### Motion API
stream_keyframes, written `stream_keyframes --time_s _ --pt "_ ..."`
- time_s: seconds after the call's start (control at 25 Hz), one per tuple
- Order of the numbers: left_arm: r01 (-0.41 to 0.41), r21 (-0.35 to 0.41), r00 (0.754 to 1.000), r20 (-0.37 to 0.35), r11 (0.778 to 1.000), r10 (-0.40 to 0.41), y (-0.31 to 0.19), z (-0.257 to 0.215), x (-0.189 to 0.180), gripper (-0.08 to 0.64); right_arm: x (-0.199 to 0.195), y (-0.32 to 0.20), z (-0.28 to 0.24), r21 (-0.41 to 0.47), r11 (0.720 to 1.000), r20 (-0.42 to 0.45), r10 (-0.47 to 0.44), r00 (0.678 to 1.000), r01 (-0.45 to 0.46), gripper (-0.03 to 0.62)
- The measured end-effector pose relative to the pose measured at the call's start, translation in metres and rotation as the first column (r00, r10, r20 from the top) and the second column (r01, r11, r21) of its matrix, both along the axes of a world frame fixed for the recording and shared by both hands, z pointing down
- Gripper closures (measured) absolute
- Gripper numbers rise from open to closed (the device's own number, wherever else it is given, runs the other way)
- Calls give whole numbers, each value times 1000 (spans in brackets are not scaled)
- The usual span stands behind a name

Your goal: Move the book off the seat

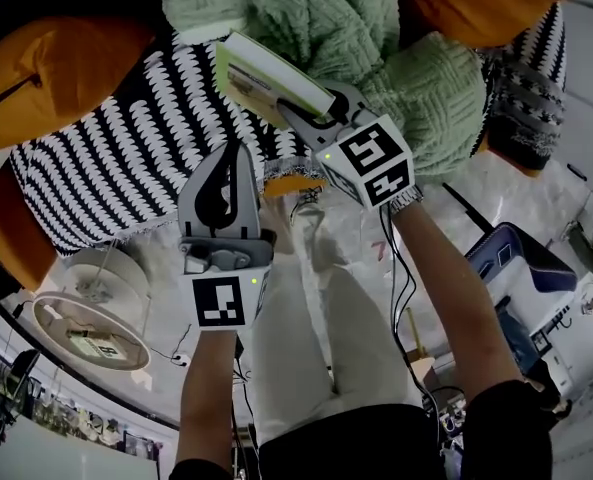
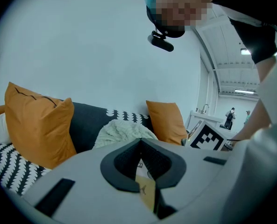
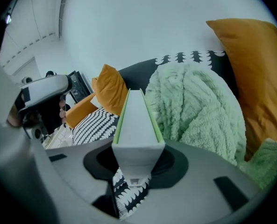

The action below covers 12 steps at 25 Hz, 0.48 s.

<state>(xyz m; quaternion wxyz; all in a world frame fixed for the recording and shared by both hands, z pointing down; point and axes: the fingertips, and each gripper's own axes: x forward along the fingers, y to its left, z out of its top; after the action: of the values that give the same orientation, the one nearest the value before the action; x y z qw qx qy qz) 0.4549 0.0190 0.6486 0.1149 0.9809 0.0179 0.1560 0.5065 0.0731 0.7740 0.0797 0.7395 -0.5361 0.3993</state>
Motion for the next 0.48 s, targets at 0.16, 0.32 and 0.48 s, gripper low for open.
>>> stream_keyframes --time_s 0.16,0.32,0.48 --pt "23 8 1000 -21 1000 -22 3 -16 -9 549 -4 6 -19 25 999 11 24 1000 -24 443" --pt "42 20 998 -40 999 -42 12 -31 -24 549 -11 17 -43 49 998 -5 41 999 -41 443" --pt "64 19 997 -54 998 -63 24 -55 -42 549 -24 30 -73 73 996 -17 61 998 -60 443"
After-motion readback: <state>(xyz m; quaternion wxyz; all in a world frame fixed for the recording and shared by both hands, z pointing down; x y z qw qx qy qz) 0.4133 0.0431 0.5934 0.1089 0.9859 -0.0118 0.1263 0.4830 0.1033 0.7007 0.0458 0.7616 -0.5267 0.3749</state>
